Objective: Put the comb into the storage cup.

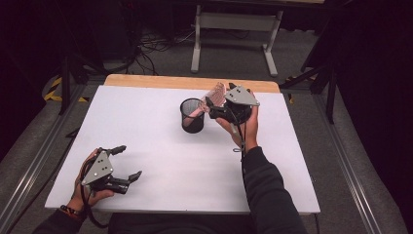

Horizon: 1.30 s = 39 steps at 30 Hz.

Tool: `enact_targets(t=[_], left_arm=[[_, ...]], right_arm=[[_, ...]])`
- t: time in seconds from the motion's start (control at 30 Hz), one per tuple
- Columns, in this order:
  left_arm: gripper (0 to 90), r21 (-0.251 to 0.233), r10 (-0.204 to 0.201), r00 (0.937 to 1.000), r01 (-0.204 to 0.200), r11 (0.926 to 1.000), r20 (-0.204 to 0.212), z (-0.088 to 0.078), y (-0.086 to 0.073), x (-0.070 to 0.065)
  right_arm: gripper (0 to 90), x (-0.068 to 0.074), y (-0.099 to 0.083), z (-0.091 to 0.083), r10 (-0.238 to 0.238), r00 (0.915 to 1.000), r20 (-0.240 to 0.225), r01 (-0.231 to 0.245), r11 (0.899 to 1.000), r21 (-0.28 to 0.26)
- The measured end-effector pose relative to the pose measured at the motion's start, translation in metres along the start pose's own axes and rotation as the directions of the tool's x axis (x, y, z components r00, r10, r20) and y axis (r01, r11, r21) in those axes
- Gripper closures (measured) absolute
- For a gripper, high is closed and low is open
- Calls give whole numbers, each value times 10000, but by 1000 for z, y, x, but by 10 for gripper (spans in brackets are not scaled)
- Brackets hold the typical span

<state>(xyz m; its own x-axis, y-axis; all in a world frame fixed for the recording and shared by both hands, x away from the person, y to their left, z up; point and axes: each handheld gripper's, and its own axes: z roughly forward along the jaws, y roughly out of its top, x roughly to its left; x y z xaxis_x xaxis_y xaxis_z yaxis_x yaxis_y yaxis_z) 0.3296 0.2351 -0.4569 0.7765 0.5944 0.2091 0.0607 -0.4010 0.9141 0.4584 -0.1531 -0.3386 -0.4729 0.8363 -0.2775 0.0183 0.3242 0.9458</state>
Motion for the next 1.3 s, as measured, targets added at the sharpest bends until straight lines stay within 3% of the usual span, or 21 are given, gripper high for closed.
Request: enact_targets(t=[0.3,0.53,0.93,1.07,1.3], left_arm=[[59,23,15,10000,-15,10000,15,0,0,0],[62,-46,-18,10000,18,10000,19,-1,0,1],[67,6,-18,10000,18,10000,31,-1,-1,2],[67,22,-37,10000,37,10000,53,0,-2,3],[67,25,-49,10000,49,10000,65,0,-2,3]], right_arm=[[77,2,1,-4,-110,9998,-137,109,9999,-70],[80,3,5,-11,-443,9988,-219,440,9990,-123],[82,5,8,-25,-562,9976,-408,550,9981,-295],[93,6,7,-32,-640,9973,-351,618,9963,-601],[93,7,5,-37,-830,9957,-410,809,9955,-500]])
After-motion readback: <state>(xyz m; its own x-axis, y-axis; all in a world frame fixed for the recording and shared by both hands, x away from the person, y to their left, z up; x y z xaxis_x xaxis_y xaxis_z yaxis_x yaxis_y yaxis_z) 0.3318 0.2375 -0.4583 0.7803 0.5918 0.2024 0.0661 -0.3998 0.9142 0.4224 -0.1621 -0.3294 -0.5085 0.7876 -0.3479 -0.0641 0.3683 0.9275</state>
